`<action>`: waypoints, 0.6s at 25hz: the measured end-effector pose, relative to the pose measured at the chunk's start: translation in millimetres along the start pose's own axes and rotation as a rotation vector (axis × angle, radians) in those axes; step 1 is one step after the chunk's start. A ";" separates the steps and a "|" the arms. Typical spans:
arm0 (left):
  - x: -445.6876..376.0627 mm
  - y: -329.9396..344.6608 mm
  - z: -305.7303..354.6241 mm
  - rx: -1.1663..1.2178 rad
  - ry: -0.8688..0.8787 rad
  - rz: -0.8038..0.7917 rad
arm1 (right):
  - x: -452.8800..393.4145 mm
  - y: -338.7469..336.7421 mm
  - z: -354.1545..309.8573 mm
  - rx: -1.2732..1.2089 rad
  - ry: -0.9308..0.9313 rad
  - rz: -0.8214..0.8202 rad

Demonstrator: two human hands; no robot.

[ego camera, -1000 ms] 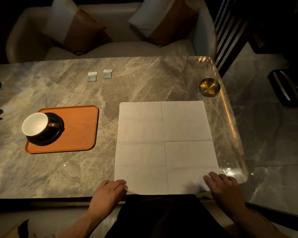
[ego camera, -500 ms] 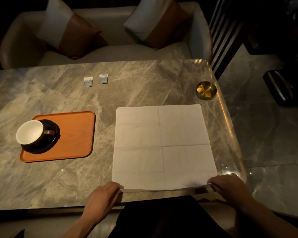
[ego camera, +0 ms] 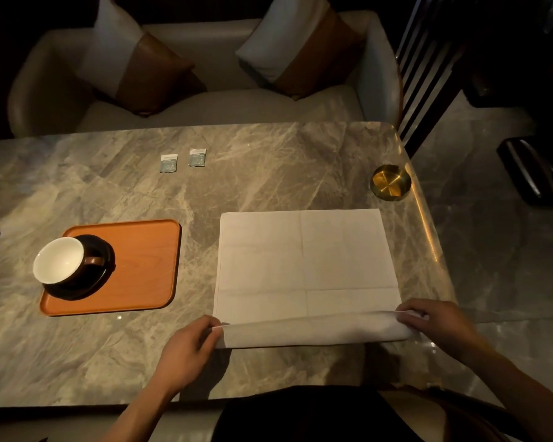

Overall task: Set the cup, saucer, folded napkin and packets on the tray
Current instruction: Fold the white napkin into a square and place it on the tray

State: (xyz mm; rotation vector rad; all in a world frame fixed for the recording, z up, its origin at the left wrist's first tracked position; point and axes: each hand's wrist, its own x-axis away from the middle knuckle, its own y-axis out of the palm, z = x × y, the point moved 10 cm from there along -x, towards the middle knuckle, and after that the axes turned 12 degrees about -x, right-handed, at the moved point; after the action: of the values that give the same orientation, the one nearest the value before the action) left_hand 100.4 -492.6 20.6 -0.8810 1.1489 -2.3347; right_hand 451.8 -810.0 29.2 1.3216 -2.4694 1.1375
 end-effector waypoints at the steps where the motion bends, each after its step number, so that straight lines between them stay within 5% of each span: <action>1: -6.7 -6.4 0.6 0.019 -0.013 0.014 | -6.0 -3.9 -2.7 -0.013 0.001 0.026; 15: -107.0 -63.2 18.3 0.225 -0.047 0.139 | -89.2 -43.9 -29.0 -0.217 -0.026 0.131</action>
State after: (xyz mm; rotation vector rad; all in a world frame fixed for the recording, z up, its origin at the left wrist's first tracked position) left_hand 186.2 -403.2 41.2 -0.7466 0.8778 -2.2626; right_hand 532.9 -746.0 36.6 1.1366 -2.6425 0.8491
